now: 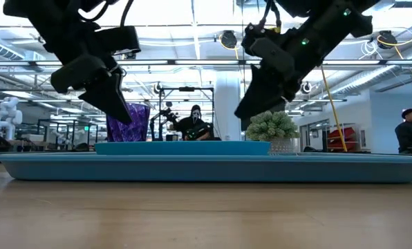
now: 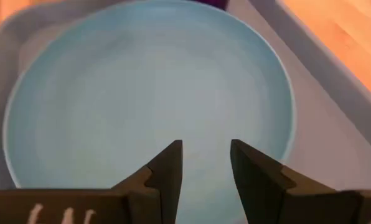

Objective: Pick and place plate/cup/fork/spoon on tray
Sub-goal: Adjust the blue plate

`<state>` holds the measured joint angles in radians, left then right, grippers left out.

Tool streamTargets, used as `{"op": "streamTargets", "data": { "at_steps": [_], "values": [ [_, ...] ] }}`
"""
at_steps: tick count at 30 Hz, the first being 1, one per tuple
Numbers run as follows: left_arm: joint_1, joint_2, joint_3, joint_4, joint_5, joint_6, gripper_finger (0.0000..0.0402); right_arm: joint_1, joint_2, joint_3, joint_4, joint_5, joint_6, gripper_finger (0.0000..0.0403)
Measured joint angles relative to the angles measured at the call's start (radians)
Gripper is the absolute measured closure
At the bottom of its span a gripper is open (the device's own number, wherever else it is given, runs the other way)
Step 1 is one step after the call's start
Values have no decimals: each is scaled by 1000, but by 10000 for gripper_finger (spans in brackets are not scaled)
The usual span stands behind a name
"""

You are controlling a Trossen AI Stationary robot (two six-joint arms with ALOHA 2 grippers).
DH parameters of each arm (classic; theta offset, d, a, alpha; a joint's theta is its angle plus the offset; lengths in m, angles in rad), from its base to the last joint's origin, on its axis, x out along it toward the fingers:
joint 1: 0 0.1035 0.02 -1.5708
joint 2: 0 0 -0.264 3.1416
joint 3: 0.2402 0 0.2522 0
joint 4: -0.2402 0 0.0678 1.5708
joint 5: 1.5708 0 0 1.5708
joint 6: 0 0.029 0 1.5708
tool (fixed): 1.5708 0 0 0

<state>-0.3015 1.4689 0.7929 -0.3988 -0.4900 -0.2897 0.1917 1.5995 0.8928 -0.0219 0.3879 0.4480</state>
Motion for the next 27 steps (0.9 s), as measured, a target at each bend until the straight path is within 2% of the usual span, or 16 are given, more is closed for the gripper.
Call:
{"op": "streamTargets", "data": {
  "at_steps": [4, 19, 24, 27],
  "values": [
    [2, 0, 0, 0, 0, 0, 360, 0, 34, 0, 24, -53, 7, 273],
    [1, 0, 0, 0, 1, -1, 360, 89, 81, 0, 17, -84, 126, 273],
    [1, 0, 0, 0, 1, -1, 360, 108, 80, 0, 17, -178, 163, 273],
    [1, 0, 0, 0, 1, 0, 360, 125, 80, 0, 13, -188, 181, 273]
  ]
}}
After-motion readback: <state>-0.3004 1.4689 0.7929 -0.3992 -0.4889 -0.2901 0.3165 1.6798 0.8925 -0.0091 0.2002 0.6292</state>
